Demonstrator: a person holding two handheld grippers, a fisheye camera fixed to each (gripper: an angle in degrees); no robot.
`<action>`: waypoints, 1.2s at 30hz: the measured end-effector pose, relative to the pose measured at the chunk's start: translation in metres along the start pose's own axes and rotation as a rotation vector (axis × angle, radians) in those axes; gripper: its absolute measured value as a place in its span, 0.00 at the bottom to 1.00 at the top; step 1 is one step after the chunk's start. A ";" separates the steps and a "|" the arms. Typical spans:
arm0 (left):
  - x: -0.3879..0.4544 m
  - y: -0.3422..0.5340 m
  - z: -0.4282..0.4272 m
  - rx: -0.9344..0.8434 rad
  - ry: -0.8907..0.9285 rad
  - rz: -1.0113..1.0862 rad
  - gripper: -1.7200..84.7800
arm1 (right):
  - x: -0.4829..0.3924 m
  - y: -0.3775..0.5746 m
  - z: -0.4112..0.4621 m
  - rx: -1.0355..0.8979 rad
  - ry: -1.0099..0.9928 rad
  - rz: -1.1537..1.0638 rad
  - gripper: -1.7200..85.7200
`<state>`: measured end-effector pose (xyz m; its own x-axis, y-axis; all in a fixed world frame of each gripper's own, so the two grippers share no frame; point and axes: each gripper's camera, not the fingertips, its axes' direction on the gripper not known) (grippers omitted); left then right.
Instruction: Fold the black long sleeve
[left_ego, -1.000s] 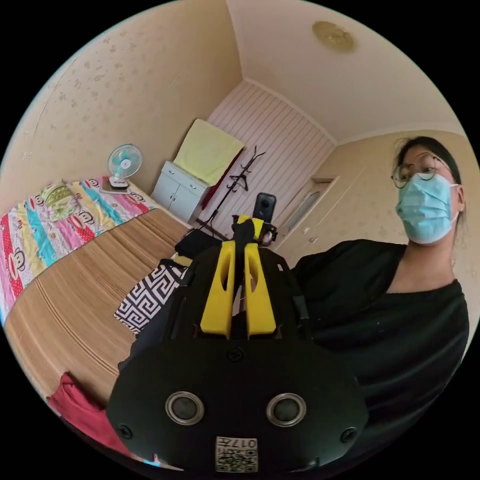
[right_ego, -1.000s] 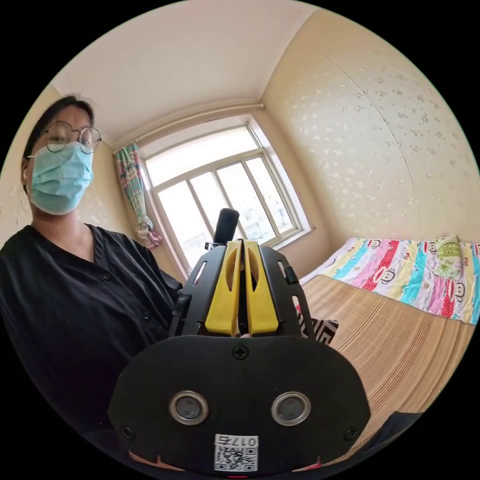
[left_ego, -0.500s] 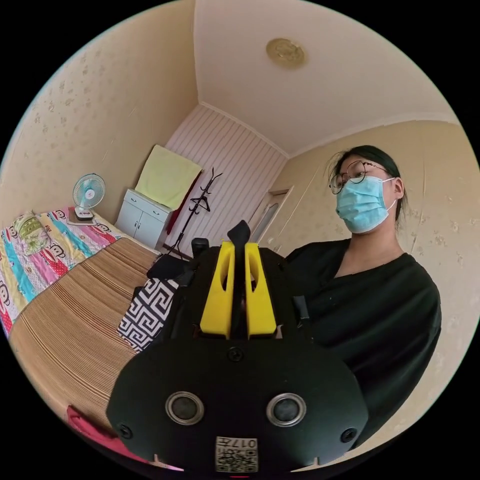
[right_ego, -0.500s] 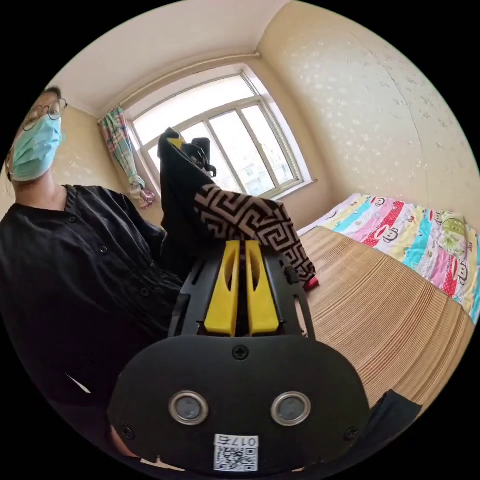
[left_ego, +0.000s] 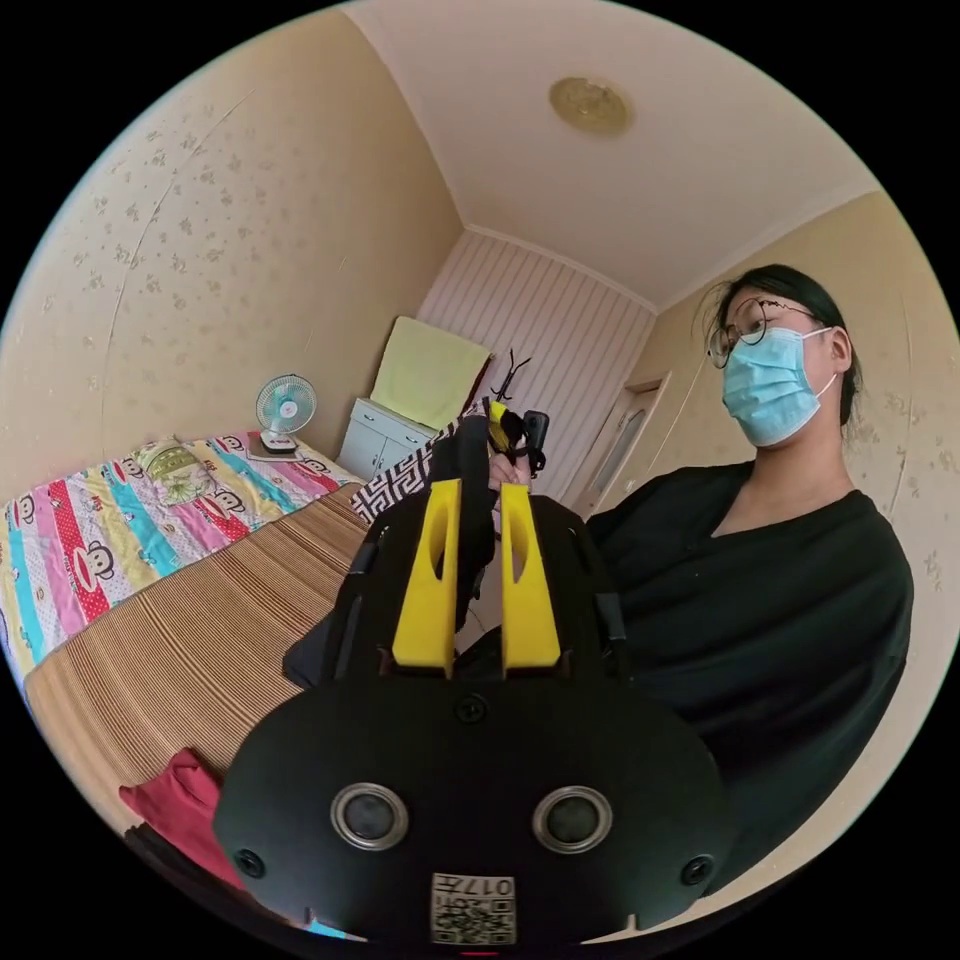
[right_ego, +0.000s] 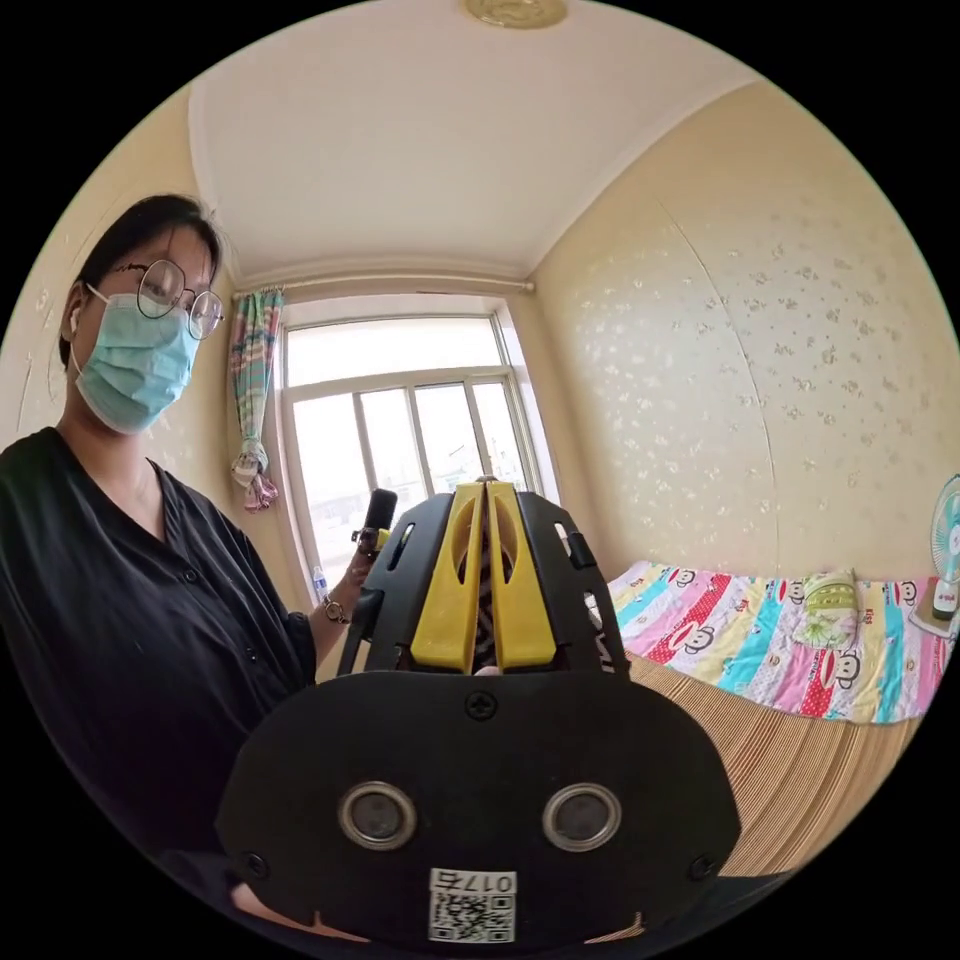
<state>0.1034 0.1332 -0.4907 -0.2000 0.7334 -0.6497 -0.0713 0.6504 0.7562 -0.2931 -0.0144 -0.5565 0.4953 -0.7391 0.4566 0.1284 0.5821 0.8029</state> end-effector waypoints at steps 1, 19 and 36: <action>-0.006 0.002 0.000 0.001 0.013 -0.036 0.13 | -0.002 -0.003 0.000 0.001 -0.003 -0.009 0.02; 0.007 -0.032 0.055 -0.160 0.129 -0.066 0.03 | -0.021 -0.028 0.036 -0.185 0.118 -0.075 0.03; 0.031 -0.063 -0.196 0.661 1.344 0.497 0.01 | 0.085 0.056 0.022 -0.399 -0.362 0.343 0.13</action>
<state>-0.0902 0.0757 -0.5433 -0.7843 0.4206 0.4560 0.6129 0.6392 0.4646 -0.2624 -0.0519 -0.4640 0.2522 -0.5157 0.8188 0.3591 0.8356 0.4157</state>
